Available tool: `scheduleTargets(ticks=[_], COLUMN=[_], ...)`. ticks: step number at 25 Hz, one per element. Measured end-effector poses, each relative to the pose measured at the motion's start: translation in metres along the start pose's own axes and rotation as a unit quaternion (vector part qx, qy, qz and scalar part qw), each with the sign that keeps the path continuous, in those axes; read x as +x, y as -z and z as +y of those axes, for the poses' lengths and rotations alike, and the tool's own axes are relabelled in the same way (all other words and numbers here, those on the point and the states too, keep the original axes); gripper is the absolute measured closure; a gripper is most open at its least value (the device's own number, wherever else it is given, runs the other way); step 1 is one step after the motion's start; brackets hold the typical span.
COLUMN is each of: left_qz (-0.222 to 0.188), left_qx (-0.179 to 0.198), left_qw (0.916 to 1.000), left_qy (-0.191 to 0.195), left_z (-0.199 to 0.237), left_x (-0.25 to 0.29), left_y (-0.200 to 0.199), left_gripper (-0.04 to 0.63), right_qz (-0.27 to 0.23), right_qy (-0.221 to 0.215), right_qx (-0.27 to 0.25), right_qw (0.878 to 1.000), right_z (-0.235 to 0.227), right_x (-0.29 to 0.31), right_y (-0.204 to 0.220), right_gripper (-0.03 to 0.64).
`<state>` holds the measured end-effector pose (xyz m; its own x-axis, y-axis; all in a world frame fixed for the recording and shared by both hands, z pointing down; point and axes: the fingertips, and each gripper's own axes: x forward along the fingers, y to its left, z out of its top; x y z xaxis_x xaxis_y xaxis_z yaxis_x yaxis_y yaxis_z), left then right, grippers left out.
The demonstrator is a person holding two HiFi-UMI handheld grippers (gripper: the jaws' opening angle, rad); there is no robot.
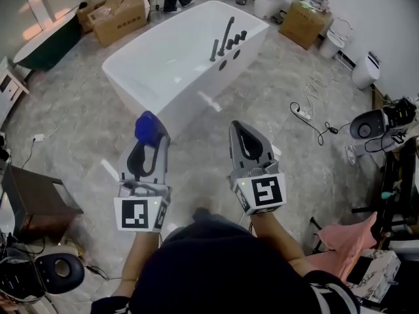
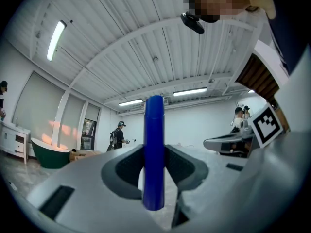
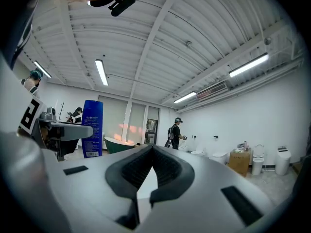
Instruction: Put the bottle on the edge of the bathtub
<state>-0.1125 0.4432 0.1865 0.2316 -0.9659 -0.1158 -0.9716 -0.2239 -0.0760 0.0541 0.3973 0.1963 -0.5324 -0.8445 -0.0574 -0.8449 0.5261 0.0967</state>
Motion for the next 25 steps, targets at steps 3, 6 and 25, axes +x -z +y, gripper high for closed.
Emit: scheduleTargets(ticks=[3,6,25], left_qz=[-0.001,-0.001,0.007], left_qx=[-0.001,-0.003,-0.013], left_qw=[1.0000,1.0000,0.9900], left_qy=[0.000,0.005,0.140], left_z=[0.001,0.002,-0.014], left_x=[0.037,0.067,0.251], left_y=[0.004,0.008,0.050], left_gripper=[0.459,0.459,0.459], right_qz=[0.004,0.007,0.039], right_qy=[0.001,0.005,0.134], right_qx=[0.005,0.010,0.023], right_qw=[1.000,1.000,0.990], right_z=[-0.026,-0.045,-0.164], right_x=[0.027,0.047,0.118], right_y=[0.007,0.015,0.062], right_gripper=[0.601,0.601,0.601])
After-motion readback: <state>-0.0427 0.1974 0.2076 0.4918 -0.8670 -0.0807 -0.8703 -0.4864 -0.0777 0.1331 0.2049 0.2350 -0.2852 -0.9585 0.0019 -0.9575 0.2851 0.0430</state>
